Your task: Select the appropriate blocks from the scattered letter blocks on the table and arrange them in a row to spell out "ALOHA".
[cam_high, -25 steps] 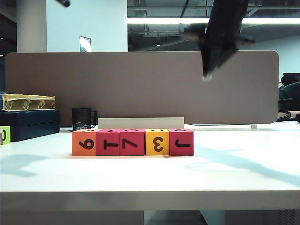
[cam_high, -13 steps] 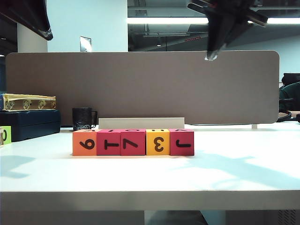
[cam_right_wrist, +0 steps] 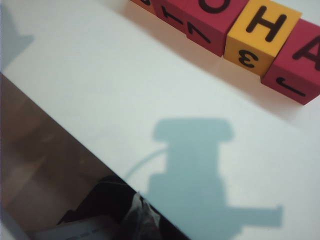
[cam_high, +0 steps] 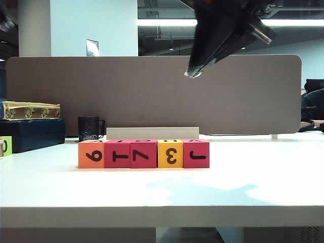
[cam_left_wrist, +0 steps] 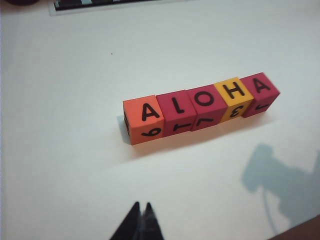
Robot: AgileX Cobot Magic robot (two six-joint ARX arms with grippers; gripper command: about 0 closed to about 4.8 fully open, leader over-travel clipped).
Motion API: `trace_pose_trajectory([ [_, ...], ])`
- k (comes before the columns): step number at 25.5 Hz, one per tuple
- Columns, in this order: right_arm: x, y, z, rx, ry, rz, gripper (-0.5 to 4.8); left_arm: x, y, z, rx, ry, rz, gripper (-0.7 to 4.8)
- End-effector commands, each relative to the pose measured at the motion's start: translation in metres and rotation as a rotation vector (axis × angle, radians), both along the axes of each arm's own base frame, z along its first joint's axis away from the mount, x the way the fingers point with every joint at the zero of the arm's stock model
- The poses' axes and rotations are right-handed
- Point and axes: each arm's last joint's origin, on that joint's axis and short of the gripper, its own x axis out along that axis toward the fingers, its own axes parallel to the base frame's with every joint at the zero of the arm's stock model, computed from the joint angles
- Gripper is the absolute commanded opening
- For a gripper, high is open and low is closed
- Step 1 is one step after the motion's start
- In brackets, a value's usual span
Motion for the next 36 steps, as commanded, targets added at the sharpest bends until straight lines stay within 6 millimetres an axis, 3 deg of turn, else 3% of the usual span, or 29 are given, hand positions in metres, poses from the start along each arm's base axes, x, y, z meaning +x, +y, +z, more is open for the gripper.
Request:
trace_pose_trajectory([
  [1,-0.001,0.004,0.004,-0.021,-0.097,-0.049,-0.01,-0.016,0.007,-0.006,-0.02,-0.065,0.038,-0.06],
  [7,0.0,0.003,0.004,-0.021,-0.097,-0.054,-0.01,-0.032,0.014,-0.01,-0.011,-0.097,0.065,-0.06],
  [24,-0.006,0.004,0.001,-0.052,-0.063,-0.034,0.0,-0.033,0.014,-0.013,0.003,-0.064,0.065,-0.06],
  [29,-0.006,0.004,0.001,-0.052,-0.063,-0.034,0.0,-0.038,0.025,-0.013,0.019,-0.149,0.129,-0.06],
  [34,-0.006,0.004,0.001,-0.052,-0.063,-0.034,0.0,-0.03,0.043,-0.042,-0.096,-0.398,0.343,-0.06],
  [36,-0.006,0.004,0.001,-0.052,-0.063,-0.034,0.0,-0.033,0.052,-0.077,-0.16,-0.493,0.399,-0.06],
])
